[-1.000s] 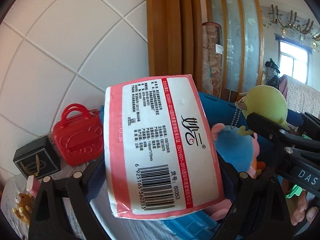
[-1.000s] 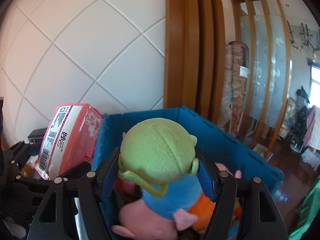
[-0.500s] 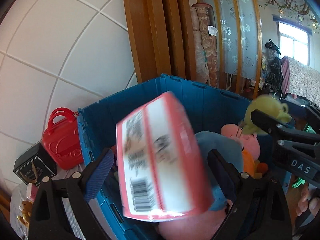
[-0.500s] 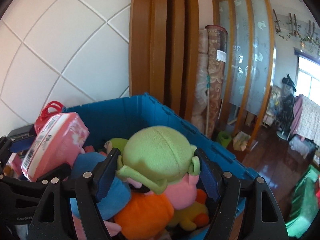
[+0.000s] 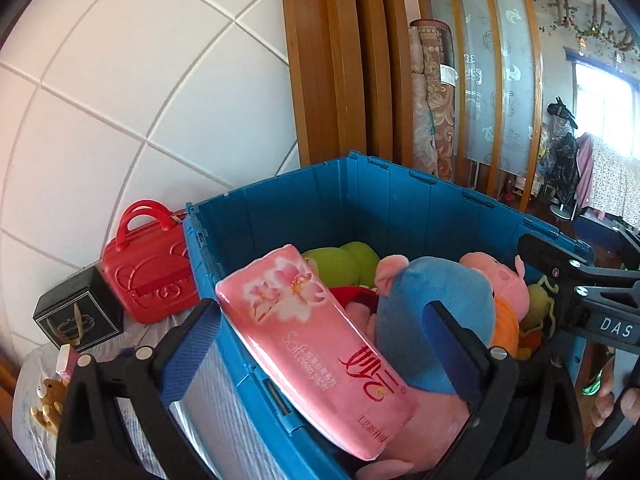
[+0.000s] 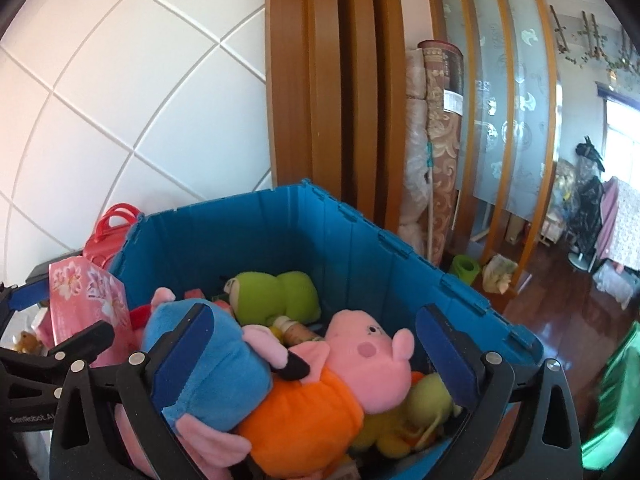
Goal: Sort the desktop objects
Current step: 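Open both tools to drop the tissue pack and green plush into the bin, then move both tools back over the bed toward the bear and bottle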
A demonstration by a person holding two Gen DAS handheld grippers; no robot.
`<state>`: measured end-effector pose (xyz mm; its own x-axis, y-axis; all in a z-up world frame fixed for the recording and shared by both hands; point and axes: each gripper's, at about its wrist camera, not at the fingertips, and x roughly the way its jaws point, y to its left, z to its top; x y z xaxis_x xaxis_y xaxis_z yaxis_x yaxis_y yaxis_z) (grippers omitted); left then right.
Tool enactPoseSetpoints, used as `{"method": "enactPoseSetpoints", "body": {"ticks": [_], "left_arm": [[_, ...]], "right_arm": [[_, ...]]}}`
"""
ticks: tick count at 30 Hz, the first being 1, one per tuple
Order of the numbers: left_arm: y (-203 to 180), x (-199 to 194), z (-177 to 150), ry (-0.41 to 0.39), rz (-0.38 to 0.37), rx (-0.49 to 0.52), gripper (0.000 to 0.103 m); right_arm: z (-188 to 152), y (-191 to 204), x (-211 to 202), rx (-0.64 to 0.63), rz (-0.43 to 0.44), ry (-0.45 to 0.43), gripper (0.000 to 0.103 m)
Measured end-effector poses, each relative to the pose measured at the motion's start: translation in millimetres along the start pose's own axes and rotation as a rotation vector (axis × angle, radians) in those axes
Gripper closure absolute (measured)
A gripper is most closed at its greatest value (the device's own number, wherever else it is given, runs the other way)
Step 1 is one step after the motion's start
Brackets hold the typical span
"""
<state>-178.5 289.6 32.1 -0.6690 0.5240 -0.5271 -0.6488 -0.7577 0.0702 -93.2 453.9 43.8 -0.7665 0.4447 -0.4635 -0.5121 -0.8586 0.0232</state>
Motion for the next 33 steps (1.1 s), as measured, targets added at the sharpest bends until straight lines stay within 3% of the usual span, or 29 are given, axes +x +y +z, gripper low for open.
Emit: {"method": "enactPoseSetpoints", "body": {"ticks": [7, 11, 15, 26, 33], "left_arm": [[57.1, -28.9, -21.4, -0.01, 0.078, -0.071, 0.001], [111.4, -44.3, -44.2, 0.015, 0.161, -0.139, 0.001], [173.7, -59.6, -72.7, 0.048, 0.241, -0.228, 0.001], [344.2, -98.5, -170.3, 0.157, 0.445, -0.492, 0.001], [440.7, -107.5, -236.1, 0.236, 0.563, -0.658, 0.001]], "right_arm": [[4.8, 54.2, -26.9, -0.06, 0.106, -0.041, 0.0], [7.3, 105.4, -41.6, -0.124, 0.176, -0.062, 0.0], [6.7, 166.0, -56.3, -0.193, 0.3, -0.074, 0.0], [-26.2, 353.4, -20.7, -0.357, 0.549, 0.086, 0.0], [-69.0, 470.3, 11.4, -0.461, 0.682, 0.21, 0.0]]}}
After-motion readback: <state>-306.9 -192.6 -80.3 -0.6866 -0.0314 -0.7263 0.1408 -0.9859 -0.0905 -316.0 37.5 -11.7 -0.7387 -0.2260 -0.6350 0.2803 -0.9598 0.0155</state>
